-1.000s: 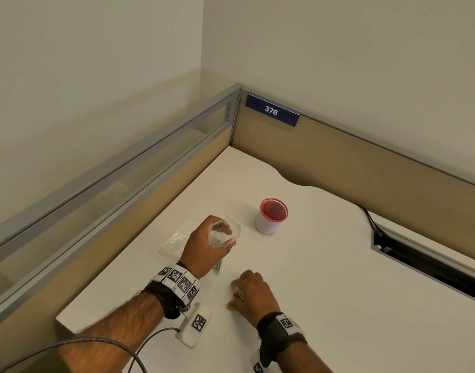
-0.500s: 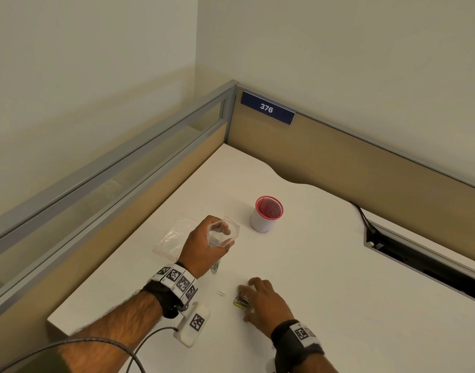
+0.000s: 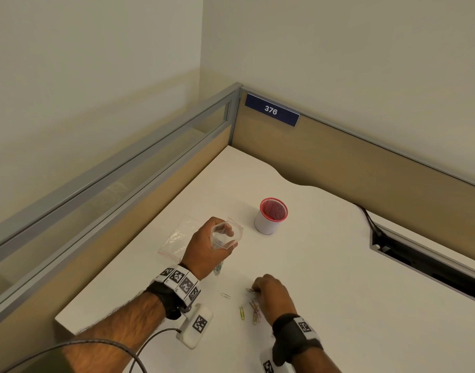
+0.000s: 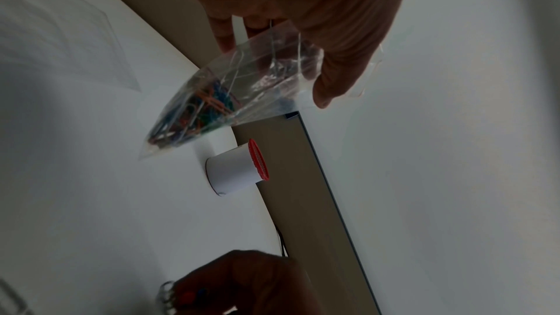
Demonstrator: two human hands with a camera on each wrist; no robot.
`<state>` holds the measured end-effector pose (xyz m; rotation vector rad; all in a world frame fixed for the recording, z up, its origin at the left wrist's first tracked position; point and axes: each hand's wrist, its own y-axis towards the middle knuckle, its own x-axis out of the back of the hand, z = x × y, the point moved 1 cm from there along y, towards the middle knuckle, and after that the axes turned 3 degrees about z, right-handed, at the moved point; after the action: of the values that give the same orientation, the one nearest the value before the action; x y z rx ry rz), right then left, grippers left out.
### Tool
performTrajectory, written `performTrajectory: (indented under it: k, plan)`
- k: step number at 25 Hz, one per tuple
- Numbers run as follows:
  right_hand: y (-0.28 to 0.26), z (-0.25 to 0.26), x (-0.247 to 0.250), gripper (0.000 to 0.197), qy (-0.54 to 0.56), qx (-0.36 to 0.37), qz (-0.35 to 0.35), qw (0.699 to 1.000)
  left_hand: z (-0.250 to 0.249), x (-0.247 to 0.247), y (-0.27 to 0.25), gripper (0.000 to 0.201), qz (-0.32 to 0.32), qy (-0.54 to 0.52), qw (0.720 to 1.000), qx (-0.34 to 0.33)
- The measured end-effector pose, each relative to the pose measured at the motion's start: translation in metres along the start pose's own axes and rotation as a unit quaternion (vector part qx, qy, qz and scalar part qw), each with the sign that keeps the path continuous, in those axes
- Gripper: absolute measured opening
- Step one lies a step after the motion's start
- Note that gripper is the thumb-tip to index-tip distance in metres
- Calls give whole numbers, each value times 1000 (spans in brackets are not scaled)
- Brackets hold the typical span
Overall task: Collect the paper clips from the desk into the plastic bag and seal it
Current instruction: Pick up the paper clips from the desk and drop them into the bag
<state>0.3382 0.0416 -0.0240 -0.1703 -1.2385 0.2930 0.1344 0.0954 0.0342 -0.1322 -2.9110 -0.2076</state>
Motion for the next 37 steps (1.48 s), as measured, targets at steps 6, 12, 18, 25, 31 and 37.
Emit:
performTrajectory:
  k: [6, 12, 18, 25, 31, 37]
  plan:
    - [-6, 8, 64, 12, 254, -48, -102, 961, 1, -6, 0, 29, 7, 7, 1000, 11]
    - [-8, 64, 144, 16, 389, 49, -186, 901, -1, -13, 2, 31, 24, 19, 999, 11]
    - [4, 94, 144, 15, 342, 85, -135, 926, -8, -15, 3, 35, 39, 35, 999, 5]
    - [1, 83, 147, 15, 356, 67, -221, 905, -7, -10, 2, 32, 32, 23, 999, 11]
    - [14, 31, 96, 13, 298, -31, -182, 936, -5, -4, -1, 30, 20, 9, 1000, 4]
    - [13, -3, 10, 28, 56, -69, 4, 996, -5, -1, -2, 31, 8, -1, 1000, 9]
